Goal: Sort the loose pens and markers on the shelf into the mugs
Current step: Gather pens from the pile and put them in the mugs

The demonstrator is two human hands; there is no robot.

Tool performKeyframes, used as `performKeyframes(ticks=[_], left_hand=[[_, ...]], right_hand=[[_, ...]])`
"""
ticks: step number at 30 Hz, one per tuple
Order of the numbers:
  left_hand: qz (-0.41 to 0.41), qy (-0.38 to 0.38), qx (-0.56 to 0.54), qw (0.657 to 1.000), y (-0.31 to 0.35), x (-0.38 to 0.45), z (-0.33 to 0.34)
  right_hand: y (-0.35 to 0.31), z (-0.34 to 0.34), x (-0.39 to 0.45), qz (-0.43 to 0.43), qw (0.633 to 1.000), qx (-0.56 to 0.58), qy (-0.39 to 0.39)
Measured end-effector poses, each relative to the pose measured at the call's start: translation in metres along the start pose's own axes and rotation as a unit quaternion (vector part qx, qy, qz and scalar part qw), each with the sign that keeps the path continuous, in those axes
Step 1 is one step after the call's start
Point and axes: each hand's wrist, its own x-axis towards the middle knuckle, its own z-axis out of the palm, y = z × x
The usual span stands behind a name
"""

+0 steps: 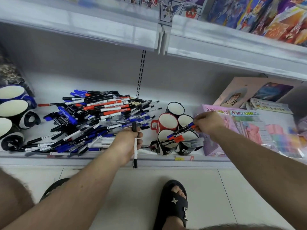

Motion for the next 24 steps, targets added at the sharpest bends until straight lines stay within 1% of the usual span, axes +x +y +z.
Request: performKeyframes(ticks=[2, 4, 8, 11, 14, 16, 17, 19, 20, 21, 22, 23, 24], left_hand=[[0.015, -0.017, -0.006, 1.000, -0.001, -0.003, 0.005], [0.023, -0.037, 0.004, 0.999, -0.003, -0.005, 0.006], [0.031, -0.082, 0.049, 0.995, -0.008, -0.006, 0.004], [0.043, -0.084, 0.061, 0.994, -0.011, -0.005, 0.002], [0.045, -0.083, 0.075, 0.993, -0.013, -0.005, 0.002], [0.044, -0.077, 0.083, 0.993, -0.014, -0.004, 0.003], [0.044, -0.070, 0.085, 0.993, -0.014, -0.003, 0.003], [0.053, -0.057, 0.111, 0.991, -0.014, -0.001, 0.003], [0.061, -0.056, 0.139, 0.987, -0.014, -0.001, 0.004], [0.069, -0.057, 0.167, 0.982, -0.015, 0.000, 0.004], [0.075, -0.062, 0.190, 0.977, -0.016, -0.001, 0.005], [0.079, -0.070, 0.206, 0.973, -0.017, -0.001, 0.005], [0.081, -0.080, 0.217, 0.970, -0.018, -0.002, 0.005]], right_hand=[[0.012, 0.018, 0.007, 0.023, 1.000, -0.017, -0.014], [0.022, 0.036, 0.013, 0.027, 0.997, -0.059, -0.036], [0.038, 0.065, 0.020, 0.027, 0.991, -0.101, -0.088], [0.048, 0.081, 0.029, 0.002, 0.979, -0.179, -0.100], [0.043, 0.082, 0.021, -0.019, 0.962, -0.255, -0.095], [0.029, 0.074, 0.012, -0.048, 0.948, -0.307, -0.069], [0.021, 0.070, 0.009, -0.069, 0.947, -0.309, -0.050], [-0.001, 0.063, -0.001, -0.098, 0.963, -0.249, -0.024], [-0.013, 0.061, -0.010, -0.101, 0.975, -0.194, -0.043], [-0.025, 0.060, -0.021, -0.097, 0.983, -0.127, -0.088], [-0.035, 0.061, -0.032, -0.089, 0.984, -0.061, -0.144], [-0.043, 0.063, -0.045, -0.087, 0.978, -0.023, -0.190], [-0.047, 0.068, -0.055, -0.101, 0.971, -0.022, -0.215]])
